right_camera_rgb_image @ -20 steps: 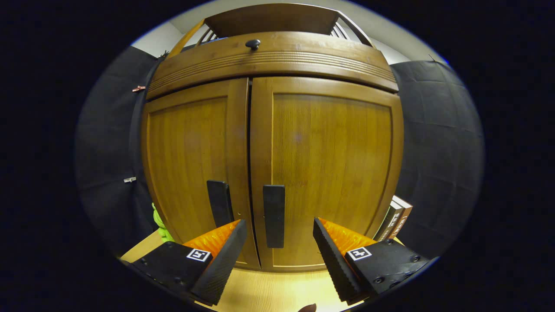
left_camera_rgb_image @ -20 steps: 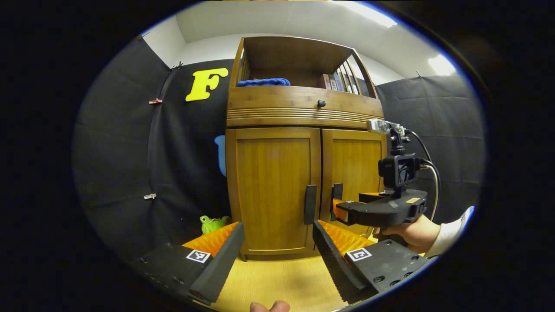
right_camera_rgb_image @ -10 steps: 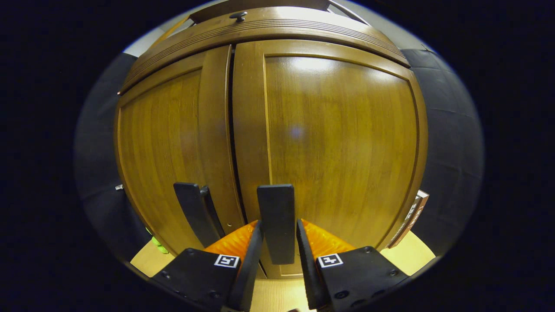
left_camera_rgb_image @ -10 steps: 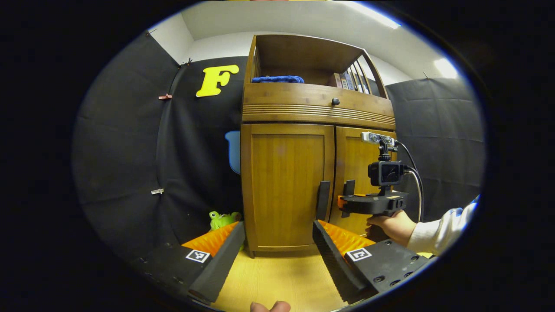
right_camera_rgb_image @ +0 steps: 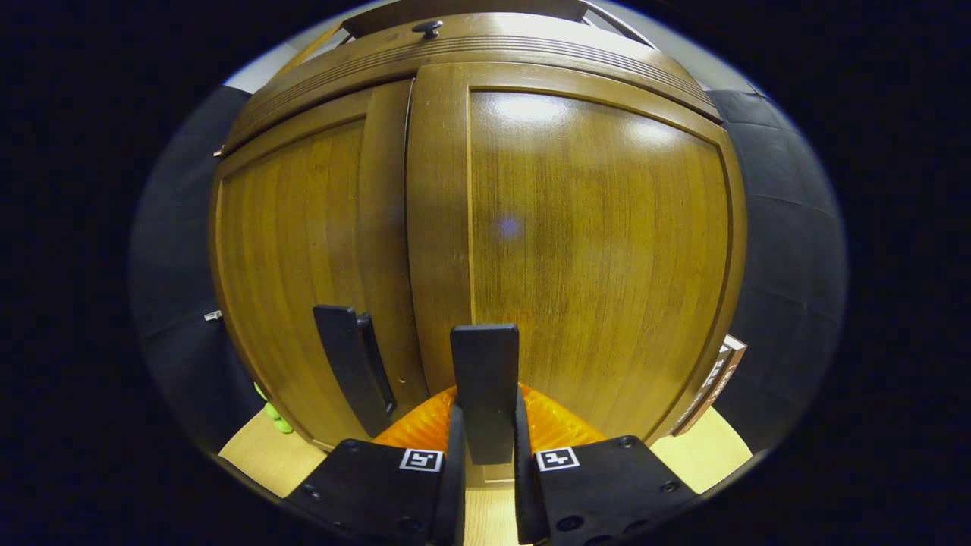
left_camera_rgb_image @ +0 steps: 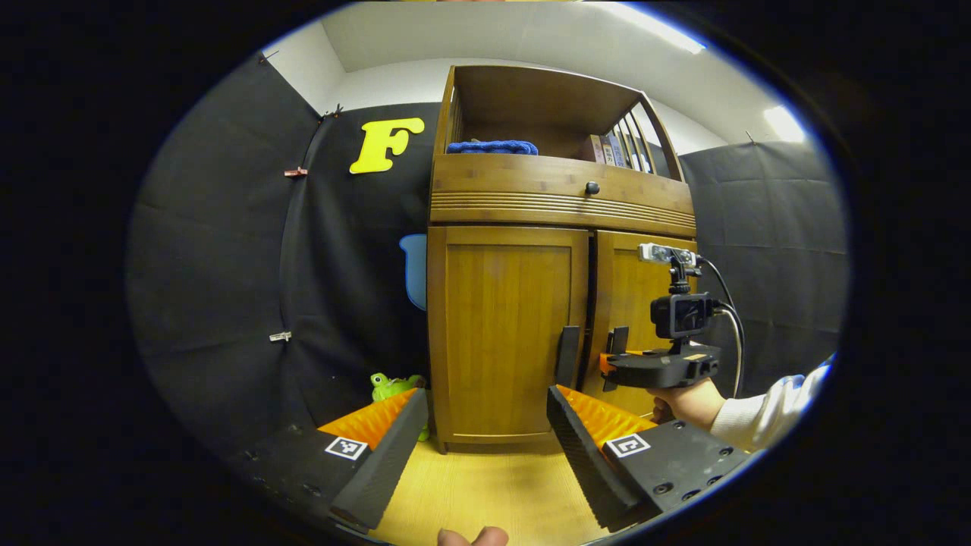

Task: Open the right door of the double-door shoe cabinet with the right hand, and open the left door with the left hand.

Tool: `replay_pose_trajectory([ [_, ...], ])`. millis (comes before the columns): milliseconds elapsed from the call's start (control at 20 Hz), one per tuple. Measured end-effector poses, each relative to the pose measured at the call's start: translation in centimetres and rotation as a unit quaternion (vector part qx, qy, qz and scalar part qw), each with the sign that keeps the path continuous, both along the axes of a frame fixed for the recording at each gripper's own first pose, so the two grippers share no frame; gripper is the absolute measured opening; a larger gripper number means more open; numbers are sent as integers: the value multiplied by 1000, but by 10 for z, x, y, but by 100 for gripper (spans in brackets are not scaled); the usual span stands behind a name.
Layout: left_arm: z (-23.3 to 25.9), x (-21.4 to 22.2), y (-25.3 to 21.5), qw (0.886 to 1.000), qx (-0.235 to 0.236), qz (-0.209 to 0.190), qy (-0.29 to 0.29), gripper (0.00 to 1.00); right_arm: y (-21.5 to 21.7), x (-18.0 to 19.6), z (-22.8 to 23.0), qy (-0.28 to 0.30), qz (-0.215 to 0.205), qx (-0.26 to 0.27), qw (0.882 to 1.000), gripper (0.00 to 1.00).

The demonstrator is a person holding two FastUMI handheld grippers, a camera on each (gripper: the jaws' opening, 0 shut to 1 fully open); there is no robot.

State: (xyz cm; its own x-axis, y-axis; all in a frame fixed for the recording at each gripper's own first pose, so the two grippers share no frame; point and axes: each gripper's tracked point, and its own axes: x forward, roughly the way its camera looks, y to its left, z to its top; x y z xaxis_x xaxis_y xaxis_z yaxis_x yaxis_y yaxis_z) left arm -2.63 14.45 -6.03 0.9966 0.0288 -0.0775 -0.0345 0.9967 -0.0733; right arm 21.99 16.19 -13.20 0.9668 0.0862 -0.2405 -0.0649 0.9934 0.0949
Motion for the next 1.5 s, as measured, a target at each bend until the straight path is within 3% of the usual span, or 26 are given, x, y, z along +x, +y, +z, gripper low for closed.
replay_pose_trajectory([
  [250, 6, -2, -10, 1000, 5, 7, -5, 98, -19, -43, 4, -3, 22, 12, 1000, 27],
  [400, 12, -2, -24, 1000, 9, 6, -10, 99, -35, -71, 5, -6, 32, 16, 999, 30],
  [900, 26, 1, -86, 1000, 13, 1, -23, 99, -131, -154, 6, 5, 23, 8, 1000, 29],
  [950, 29, 2, -91, 1000, 14, 1, -26, 99, -144, -160, 9, 2, 20, 7, 1000, 23],
  [1300, 34, 18, -114, 999, 25, 13, -27, 99, -223, -175, 13, -5, 3, -42, 999, 23],
  [1500, 35, 25, -122, 999, 28, 22, -24, 99, -256, -175, 16, -8, -7, -42, 999, 13],
])
